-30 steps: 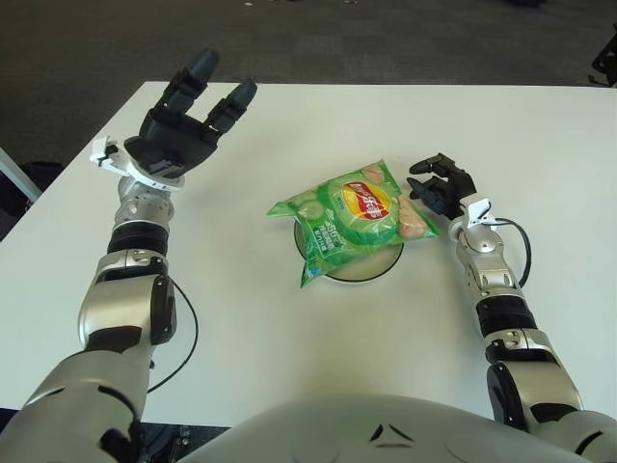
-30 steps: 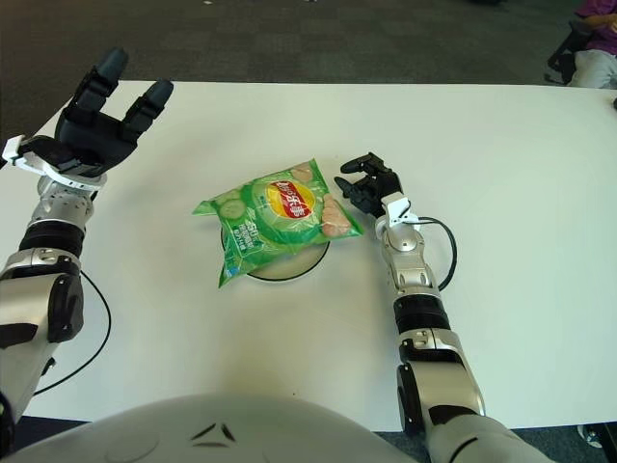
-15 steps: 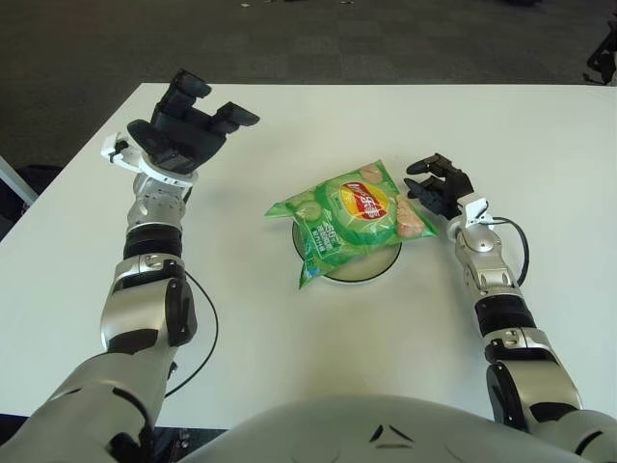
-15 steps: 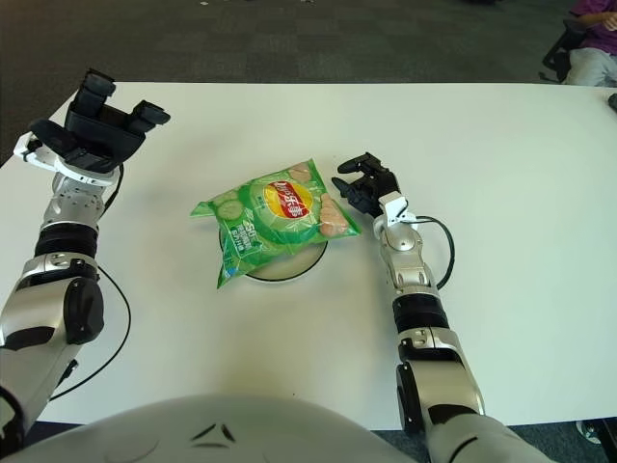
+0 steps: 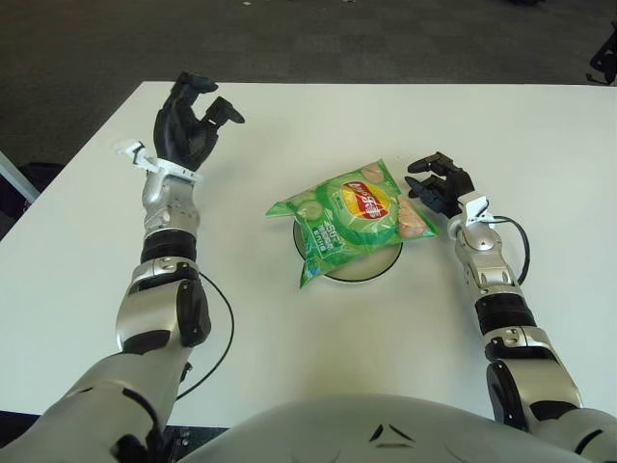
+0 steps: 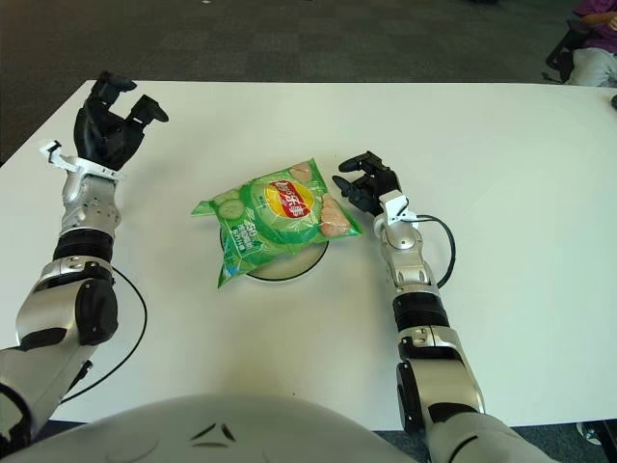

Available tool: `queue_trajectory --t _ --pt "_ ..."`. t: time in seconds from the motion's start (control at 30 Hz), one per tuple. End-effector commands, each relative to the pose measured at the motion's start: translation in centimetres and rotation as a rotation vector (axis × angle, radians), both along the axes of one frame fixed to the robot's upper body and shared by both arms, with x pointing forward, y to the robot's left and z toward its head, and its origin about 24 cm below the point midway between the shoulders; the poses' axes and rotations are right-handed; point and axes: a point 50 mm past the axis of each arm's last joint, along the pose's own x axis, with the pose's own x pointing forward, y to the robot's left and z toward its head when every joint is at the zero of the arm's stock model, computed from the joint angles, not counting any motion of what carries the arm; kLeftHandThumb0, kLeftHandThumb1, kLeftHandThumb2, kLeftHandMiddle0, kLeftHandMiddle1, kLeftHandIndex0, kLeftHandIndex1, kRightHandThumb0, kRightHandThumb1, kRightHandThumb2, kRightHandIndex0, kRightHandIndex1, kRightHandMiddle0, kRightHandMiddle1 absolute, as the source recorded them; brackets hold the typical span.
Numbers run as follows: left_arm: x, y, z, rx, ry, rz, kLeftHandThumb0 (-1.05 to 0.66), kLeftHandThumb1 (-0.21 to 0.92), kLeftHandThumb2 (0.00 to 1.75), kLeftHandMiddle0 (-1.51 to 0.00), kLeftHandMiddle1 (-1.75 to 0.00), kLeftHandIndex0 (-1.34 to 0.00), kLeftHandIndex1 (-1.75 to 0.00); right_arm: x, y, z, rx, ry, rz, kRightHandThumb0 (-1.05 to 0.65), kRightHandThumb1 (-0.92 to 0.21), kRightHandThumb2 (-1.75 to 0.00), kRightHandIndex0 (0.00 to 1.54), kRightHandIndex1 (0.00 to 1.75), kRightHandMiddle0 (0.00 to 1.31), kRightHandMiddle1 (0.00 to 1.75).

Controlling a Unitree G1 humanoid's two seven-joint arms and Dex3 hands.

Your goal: Put the snack into the plate.

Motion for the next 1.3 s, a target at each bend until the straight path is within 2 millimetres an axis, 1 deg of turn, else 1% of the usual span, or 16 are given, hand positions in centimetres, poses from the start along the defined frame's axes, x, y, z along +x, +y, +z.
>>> queue_trajectory --t 0.0,0.1,0.33,0.43,0.5,0.7,1.03,1.27 --pt "-0.8 -2.5 -1.6 0.163 0.011 0.224 -0.35 0.92 0.37 -0.68 -1.75 -0.36 -1.59 -0.4 -0.4 -1.2 0.001 0.056 -0.02 -0.01 -0.92 -0.16 0.69 1.28 0.46 1.24" --pt "-0.9 -3.4 -2.5 0.158 0.041 0.259 -0.35 0.92 0.4 -0.7 -1.75 -0.33 -1.63 -0.4 -0.4 -1.2 0.012 0.049 -0.031 -0.01 -0.92 -0.16 0.69 1.27 0.46 1.24" --pt "-1.4 -5.0 -4.2 0.142 0.103 0.375 -0.35 0.92 0.43 -0.73 -1.75 -0.29 -1.67 -0.5 -0.5 -1.1 0.024 0.036 -0.058 -0.01 -0.92 -0.16 0.69 1.27 0.46 1.24" --pt "-1.5 -5.6 -4.2 0.151 0.103 0.402 -0.35 0.88 0.53 -0.76 -1.75 -0.27 -1.71 -0.5 -0.5 -1.0 0.025 0.031 -0.069 -0.01 -0.92 -0.16 0.69 1.27 0.45 1.25" --pt "-1.6 -5.8 -4.2 0.156 0.096 0.409 -0.36 0.86 0.58 -0.78 -1.75 -0.26 -1.73 -0.5 -0.4 -1.0 0.024 0.029 -0.075 -0.01 -0.92 -0.16 0.69 1.26 0.46 1.25" --pt "-2.1 -6.0 -4.2 0.173 0.088 0.393 -0.36 0.81 0.65 -0.82 -1.75 -0.27 -1.74 -0.5 -0.3 -1.0 0.022 0.017 -0.09 -0.01 -0.92 -0.15 0.7 1.26 0.46 1.25" --pt "-3.7 -7.5 -6.3 0.185 0.199 0.416 -0.36 0.79 0.68 -0.86 -1.75 -0.28 -1.75 -0.6 -0.1 -1.0 0.056 -0.008 -0.114 -0.01 -0.92 -0.15 0.7 1.25 0.46 1.24" --pt "-4.3 -7.4 -7.2 0.23 0.246 0.429 -0.36 0.77 0.71 -0.87 -1.75 -0.29 -1.75 -0.7 -0.2 -1.1 0.065 -0.026 -0.124 -0.01 -0.92 -0.14 0.71 1.25 0.47 1.23"
